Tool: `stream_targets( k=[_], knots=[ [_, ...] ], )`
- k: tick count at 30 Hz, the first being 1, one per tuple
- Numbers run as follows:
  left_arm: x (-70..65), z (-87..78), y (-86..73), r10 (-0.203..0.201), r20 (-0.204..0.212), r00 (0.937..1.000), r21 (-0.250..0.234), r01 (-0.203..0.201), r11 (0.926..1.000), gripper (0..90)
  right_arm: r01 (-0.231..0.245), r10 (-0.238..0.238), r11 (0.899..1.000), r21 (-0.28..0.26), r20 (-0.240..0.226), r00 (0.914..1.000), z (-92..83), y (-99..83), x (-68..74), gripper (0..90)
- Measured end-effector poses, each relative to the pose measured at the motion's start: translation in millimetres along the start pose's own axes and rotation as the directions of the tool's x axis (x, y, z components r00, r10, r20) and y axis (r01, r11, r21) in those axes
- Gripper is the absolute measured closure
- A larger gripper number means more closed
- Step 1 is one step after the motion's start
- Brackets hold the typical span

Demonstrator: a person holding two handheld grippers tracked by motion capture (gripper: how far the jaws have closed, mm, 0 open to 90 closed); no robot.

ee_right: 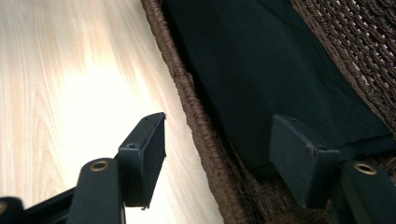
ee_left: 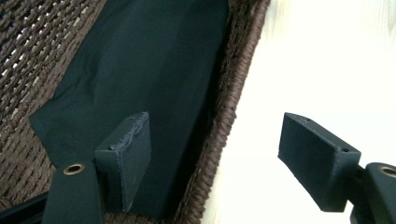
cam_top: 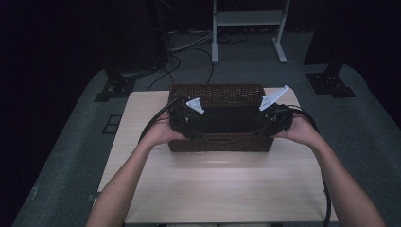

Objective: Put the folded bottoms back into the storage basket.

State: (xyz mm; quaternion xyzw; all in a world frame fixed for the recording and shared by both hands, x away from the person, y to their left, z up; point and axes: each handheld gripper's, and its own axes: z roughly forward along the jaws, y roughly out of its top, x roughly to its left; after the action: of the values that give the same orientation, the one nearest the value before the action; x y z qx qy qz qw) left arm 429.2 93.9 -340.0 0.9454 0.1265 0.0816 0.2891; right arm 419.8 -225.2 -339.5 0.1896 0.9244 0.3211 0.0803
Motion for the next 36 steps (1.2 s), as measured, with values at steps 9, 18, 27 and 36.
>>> stream_targets(
  k=[9, 18, 27, 36],
  knots=[
    [-9.4, -5.0, -8.2, -0.01, -0.003, 0.9999, -0.015, 0.01, 0.9998, 23.4, 0.01, -0.01, 1.0, -0.006, -0.001, 0.9999, -2.1, -7.9, 11.4, 35.0],
    [-18.8, -6.3, -15.4, -0.01, 0.0, 1.0, -0.019, 0.01, 0.9998, 22.8, 0.003, -0.003, 1.0, -0.003, -0.007, 1.0, -1.0, -14.1, 18.6, 34.8],
    [-27.8, -5.1, -23.8, -0.011, 0.0, 0.9999, -0.02, 0.011, 0.9998, 22.8, 0.002, -0.002, 1.0, -0.014, -0.005, 1.0, -4.7, -25.7, 27.1, 34.8],
    [-36.2, -6.5, -25.4, -0.002, 0.014, 0.9999, -0.03, 0.003, 0.9995, 22.7, 0.003, -0.004, 1.0, -0.018, -0.008, 1.0, -6.0, -36.1, 33.7, 34.8]
  ],
)
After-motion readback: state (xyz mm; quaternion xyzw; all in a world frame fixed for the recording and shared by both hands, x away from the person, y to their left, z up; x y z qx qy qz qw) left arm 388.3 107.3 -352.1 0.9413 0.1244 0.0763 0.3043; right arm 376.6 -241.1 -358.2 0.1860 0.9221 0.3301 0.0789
